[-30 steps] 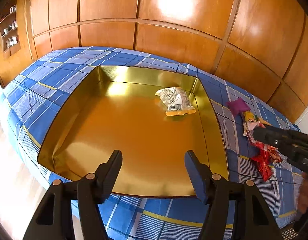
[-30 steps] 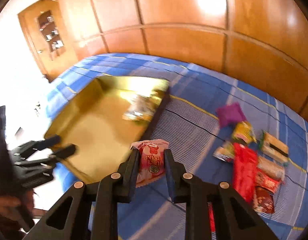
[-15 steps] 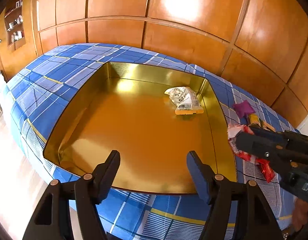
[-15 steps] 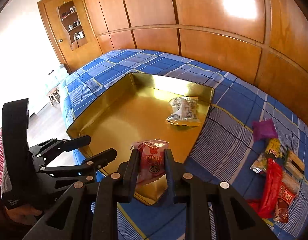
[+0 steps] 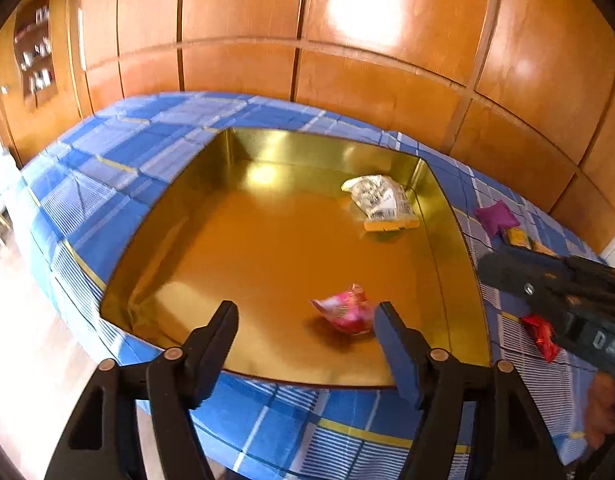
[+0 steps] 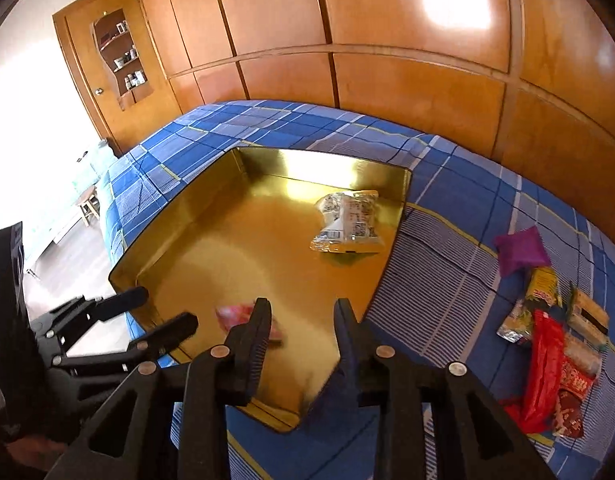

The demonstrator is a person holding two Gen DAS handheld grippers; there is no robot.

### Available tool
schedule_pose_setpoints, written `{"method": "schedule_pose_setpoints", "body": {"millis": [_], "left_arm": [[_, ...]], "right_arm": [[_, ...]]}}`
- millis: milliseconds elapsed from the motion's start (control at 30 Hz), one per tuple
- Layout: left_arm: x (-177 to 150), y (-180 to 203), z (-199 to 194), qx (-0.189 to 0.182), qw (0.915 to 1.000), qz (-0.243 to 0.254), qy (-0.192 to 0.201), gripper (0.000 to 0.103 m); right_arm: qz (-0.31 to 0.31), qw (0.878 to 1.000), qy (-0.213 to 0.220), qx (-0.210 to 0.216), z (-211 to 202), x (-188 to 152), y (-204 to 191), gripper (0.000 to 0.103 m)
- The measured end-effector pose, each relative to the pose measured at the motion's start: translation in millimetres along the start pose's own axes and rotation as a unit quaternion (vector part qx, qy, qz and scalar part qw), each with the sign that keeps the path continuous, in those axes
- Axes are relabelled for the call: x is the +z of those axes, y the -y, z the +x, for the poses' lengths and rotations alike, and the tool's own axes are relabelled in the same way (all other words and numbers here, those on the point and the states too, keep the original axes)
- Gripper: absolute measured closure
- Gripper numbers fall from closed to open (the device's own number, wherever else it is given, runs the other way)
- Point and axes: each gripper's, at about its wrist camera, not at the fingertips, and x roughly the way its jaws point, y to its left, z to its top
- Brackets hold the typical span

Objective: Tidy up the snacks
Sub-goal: 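Carry the pink-and-white packet over the tray and open the right gripper, then grasp the red wrapped snack with the left gripper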

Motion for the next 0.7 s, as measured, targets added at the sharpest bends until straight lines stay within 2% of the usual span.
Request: {"method": "schedule_pose_setpoints", "body": {"millis": [67,200,700], "left_arm": [[1.2,2.2,-4.6,0.0,0.9999,0.002,0.013,0.019],[3.4,5.1,-10.6,-0.006,0.9997,0.008,0.024,0.015],[-2.3,36.5,-14.1,-0.035,0.9979,0.055,0.007,0.015]], "right_arm": [[-0.003,1.0,0.005,-0.012,-4.6,-4.8,1.3,0.066],[0.003,1.0,0.014,-0.027,-14.6,-11.7,7.8,0.065],[0.014,0.996,0.023,-0.084,-47.4,-32.6,55.8,0.062]]}}
